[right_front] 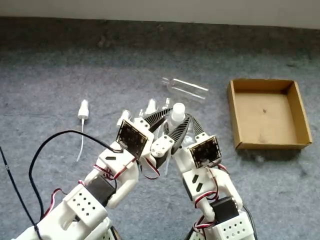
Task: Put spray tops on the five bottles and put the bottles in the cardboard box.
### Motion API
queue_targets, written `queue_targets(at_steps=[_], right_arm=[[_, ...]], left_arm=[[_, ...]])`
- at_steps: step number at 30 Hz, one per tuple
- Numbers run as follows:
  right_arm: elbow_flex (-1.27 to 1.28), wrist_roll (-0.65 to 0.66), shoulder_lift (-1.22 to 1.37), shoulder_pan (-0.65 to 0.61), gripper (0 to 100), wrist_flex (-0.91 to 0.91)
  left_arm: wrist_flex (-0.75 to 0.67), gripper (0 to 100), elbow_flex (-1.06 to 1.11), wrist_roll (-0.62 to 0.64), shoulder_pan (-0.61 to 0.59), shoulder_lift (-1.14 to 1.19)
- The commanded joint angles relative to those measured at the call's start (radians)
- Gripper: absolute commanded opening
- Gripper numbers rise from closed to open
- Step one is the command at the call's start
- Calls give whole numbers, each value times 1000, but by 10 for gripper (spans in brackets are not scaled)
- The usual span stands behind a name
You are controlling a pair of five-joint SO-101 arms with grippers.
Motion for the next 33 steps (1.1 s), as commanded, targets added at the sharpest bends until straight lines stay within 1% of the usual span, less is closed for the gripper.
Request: queue_targets(at_steps=[1,6,11,19,23,29,33], right_arm=[[67,-86,-12,12,67,1],[67,-87,-12,77,67,1],[70,-87,-12,76,67,1],[71,-87,-12,76,67,1],[71,-87,-12,76,67,1],[71,-87,-12,76,67,1],[71,-87,-12,79,67,1]], left_arm=[[17,28,-47,8,25,2],[12,28,4,8,21,2],[11,31,-10,8,16,1],[15,32,-51,6,-93,1],[15,33,-50,3,-102,1],[17,118,-45,6,-96,1],[17,101,-45,6,-101,1]])
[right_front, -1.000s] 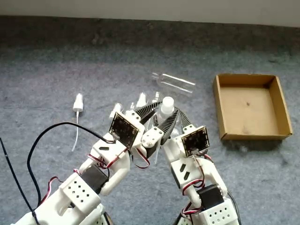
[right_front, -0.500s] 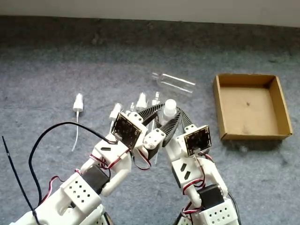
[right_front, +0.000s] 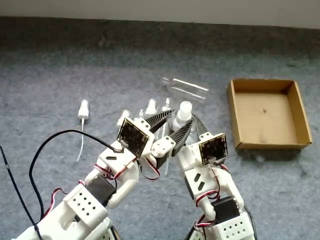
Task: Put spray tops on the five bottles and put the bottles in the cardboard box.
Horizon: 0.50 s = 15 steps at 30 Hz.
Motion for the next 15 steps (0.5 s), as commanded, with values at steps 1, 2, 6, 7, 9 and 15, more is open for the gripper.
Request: queue_targets(at_steps=[1,2,6,7,9,15], right_arm=[[71,-12,-12,28,67,1],[71,-12,-12,30,67,1],[71,-12,-12,30,67,1],[71,-12,-12,30,67,1],[71,-12,-12,30,67,1],[73,-12,-12,31,67,1]], left_arm=[[5,98,-36,0,-38,-10],[5,98,-36,-2,-36,-10],[5,98,-38,-3,-33,-10],[5,98,-38,-3,-33,-10],[6,98,-38,-3,-31,-10],[77,98,-42,-3,2,-12]])
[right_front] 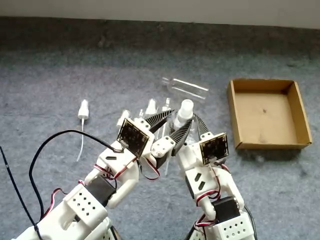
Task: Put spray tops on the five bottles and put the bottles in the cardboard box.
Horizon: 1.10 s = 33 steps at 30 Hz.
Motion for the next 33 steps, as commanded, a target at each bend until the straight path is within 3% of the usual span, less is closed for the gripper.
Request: queue_targets(at_steps=[1,8,18,26,33], right_arm=[[73,-12,-12,22,67,1],[74,-12,-12,22,67,1],[76,-12,-12,22,67,1],[76,-12,-12,24,67,1],[73,-20,-12,68,67,1]], left_arm=[[101,98,-44,-2,16,-12],[150,98,-35,-3,18,-153],[555,98,-44,-3,-5,-504],[775,95,-44,-2,-180,-699],[809,59,-38,2,-378,-708]])
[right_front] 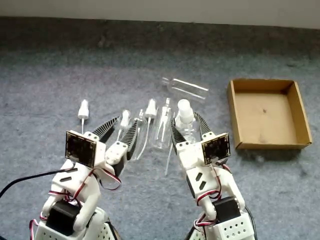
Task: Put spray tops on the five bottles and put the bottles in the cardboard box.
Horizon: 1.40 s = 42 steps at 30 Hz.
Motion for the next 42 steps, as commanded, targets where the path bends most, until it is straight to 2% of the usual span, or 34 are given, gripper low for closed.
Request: queue_targets(at_steps=[1,5,10,15,20,23,28,32,37,42], right_arm=[[73,-12,-12,62,67,2],[73,-12,-12,111,67,2],[71,-12,-12,114,67,2],[70,-8,-12,114,67,2],[64,-8,-4,156,67,4],[15,-6,-1,200,67,5],[-145,-6,-1,211,67,162],[-251,-3,-1,214,67,176],[-320,153,15,259,67,176],[-371,170,160,300,67,170]], left_arm=[[5,23,-38,5,-101,-8],[17,6,-38,5,-114,-8],[114,5,-45,0,-116,-10],[140,5,-38,-2,-122,-10],[147,5,-35,-2,-259,-10],[213,5,-35,-2,-329,-10],[311,5,-35,-2,-369,-10],[368,6,-30,-2,-406,-10],[374,6,104,2,-415,-10],[373,7,193,5,-410,-10]])
